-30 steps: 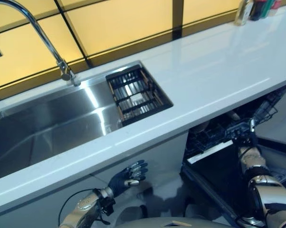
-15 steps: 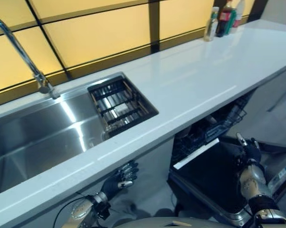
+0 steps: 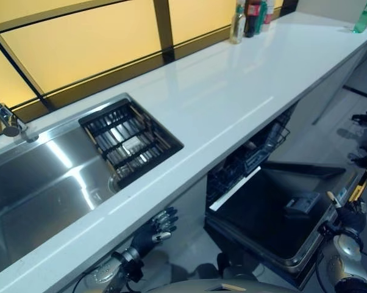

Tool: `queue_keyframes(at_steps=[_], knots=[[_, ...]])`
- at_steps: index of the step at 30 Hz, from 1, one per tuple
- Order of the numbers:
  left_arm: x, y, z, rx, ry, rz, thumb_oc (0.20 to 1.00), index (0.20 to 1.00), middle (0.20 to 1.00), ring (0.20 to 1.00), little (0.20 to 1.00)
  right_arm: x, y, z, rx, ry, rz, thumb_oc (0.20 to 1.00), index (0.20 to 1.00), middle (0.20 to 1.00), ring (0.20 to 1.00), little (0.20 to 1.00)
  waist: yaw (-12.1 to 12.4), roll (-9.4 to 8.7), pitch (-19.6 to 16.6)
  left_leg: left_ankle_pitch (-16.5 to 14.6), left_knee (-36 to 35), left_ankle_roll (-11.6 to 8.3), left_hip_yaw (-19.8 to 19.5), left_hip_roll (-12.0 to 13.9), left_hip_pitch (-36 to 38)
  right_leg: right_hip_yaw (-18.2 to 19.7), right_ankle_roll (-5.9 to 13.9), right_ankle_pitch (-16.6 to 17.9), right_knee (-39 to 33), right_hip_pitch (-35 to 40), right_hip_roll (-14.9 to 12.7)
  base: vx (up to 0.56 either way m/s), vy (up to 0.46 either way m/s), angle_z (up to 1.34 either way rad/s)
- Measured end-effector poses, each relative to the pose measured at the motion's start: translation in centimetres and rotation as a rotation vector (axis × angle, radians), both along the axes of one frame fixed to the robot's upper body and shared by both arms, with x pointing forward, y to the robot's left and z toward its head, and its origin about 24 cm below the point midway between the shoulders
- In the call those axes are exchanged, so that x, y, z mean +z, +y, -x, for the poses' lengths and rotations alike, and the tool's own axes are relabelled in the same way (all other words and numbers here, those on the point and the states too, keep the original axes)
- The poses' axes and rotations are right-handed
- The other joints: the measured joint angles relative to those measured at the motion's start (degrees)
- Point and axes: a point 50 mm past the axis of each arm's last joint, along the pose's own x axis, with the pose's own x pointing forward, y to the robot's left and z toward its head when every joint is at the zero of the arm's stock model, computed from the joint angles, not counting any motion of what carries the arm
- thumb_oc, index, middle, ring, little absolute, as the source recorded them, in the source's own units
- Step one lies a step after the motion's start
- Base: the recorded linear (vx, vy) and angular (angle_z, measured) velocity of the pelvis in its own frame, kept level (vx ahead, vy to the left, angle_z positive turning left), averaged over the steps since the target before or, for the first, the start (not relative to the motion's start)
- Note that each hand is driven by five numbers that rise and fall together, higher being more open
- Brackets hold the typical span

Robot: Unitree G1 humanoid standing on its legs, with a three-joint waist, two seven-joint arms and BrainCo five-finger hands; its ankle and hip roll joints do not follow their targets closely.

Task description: Pick up plates and place into dishwasher.

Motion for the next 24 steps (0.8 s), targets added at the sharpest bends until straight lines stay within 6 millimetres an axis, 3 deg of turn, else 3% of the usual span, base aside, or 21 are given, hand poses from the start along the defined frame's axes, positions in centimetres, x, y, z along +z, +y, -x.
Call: queue_keyframes(at_steps=[6, 9, 14, 20, 24], knots=[[0.4, -0.1, -0.9, 0.005, -0.026, -0.007, 1.0, 1.0, 1.0, 1.0, 1.0, -0.4, 0.6, -0.2, -0.038, -0.004, -0.03, 1.0, 1.0, 1.0, 1.0, 1.0, -0.1, -0.78, 1.6, 0.2, 0.2, 0.25, 1.5, -1.2, -0.8, 1.8, 0.39, 2.4, -2.0, -0.8, -0.2, -0.13, 0.034, -0.16], [0.6, 0.0, -1.5, 0.024, -0.038, -0.02, 1.0, 1.0, 1.0, 1.0, 1.0, -1.0, 1.2, -0.5, -0.045, 0.007, -0.069, 1.0, 1.0, 1.0, 1.0, 1.0, 0.5, -2.11, 2.9, -0.1, 0.6, 0.31, 0.8, -1.9, -1.2, 3.4, 0.58, 2.7, -1.4, -2.2, -0.1, -0.1, -0.051, -0.27], [1.4, 0.1, -3.0, 0.024, -0.084, -0.035, 1.0, 1.0, 1.0, 1.0, 1.0, -2.7, 1.0, -0.1, -0.132, 0.058, -0.159, 1.0, 1.0, 1.0, 1.0, 1.0, 0.9, -3.5, 6.2, -4.4, 10.8, 0.99, -0.9, -1.4, -6.5, 2.8, 0.69, 1.9, 2.0, -4.3, -0.6, -0.08, -0.12, -0.01], [2.7, 0.0, -5.0, -0.005, -0.146, -0.046, 1.0, 1.0, 1.0, 1.0, 1.0, -4.4, 0.8, 0.3, -0.274, 0.055, -0.322, 1.0, 1.0, 1.0, 1.0, 1.0, 2.3, -1.82, 11.1, -9.5, 23.8, 1.93, -4.9, 0.2, -14.9, 0.6, 1.31, 0.2, 7.7, -7.8, -0.2, 0.0, -0.077, 0.2], [2.6, 0.6, -5.0, -0.018, -0.127, -0.074, 1.0, 1.0, 1.0, 1.0, 1.0, -4.9, 0.3, 0.5, -0.336, -0.027, -0.443, 1.0, 1.0, 1.0, 1.0, 1.0, 3.7, -0.68, 13.0, -11.9, 29.4, 1.68, -6.8, 0.3, -17.2, -0.8, 0.94, -3.1, 14.5, -10.4, 0.2, 0.06, -0.022, 0.13]])
